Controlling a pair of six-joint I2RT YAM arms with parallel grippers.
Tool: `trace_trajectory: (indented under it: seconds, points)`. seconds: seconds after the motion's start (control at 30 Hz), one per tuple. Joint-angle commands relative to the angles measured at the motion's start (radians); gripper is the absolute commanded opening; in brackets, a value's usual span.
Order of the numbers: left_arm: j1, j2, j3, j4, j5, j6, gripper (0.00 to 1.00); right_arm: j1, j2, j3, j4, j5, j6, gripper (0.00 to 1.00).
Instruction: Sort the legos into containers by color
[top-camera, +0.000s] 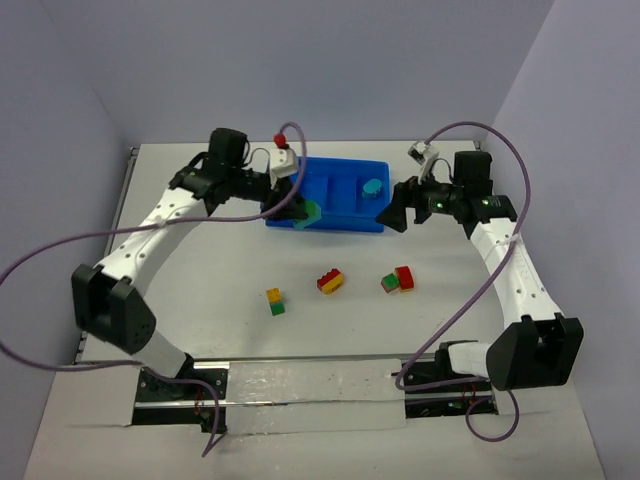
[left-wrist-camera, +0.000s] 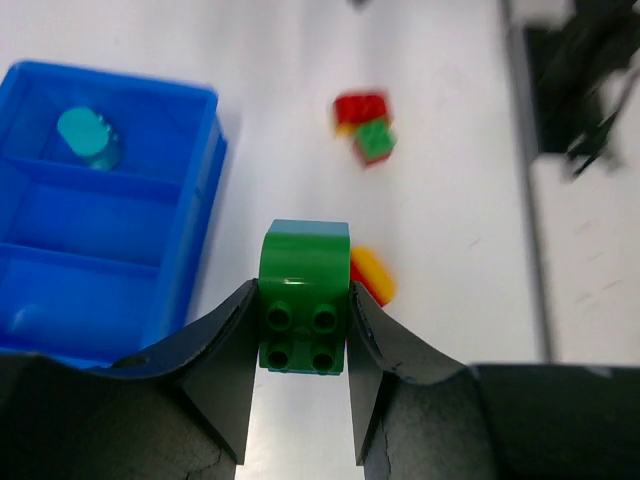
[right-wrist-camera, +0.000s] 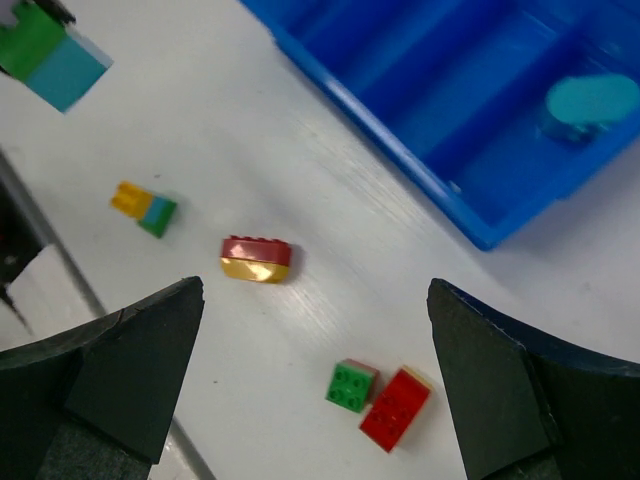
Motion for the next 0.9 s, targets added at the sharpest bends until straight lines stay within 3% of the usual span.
trace_trajectory:
  seconds: [0.0, 0.07, 0.17, 0.47, 0.73, 0.87]
  points:
    - [0.018, -0.086, -0.119, 0.321, 0.224, -0.508, 0.0, 0.107, -0.025, 0.072, 0.061, -0.161, 0.024, 1.0]
    - [0.018, -0.109, -0.174, 0.443, 0.238, -0.658, 0.0, 0.179, -0.011, 0.11, 0.07, -0.172, 0.046, 1.0]
    - [0.019, -0.127, -0.205, 0.511, 0.241, -0.765, 0.0, 0.275, 0.022, 0.136, 0.128, -0.186, 0.115, 1.0]
    - [0.019, -0.147, -0.256, 0.654, 0.261, -0.9, 0.0, 0.368, 0.101, 0.212, 0.128, -0.196, 0.13, 0.98]
    - [0.019, -0.15, -0.265, 0.67, 0.262, -0.91, 0.0, 0.4, 0.155, 0.25, 0.1, -0.243, 0.138, 0.86]
    - [0.019, -0.15, -0.265, 0.667, 0.261, -0.904, 0.0, 0.4, 0.176, 0.264, 0.104, -0.276, 0.153, 0.71]
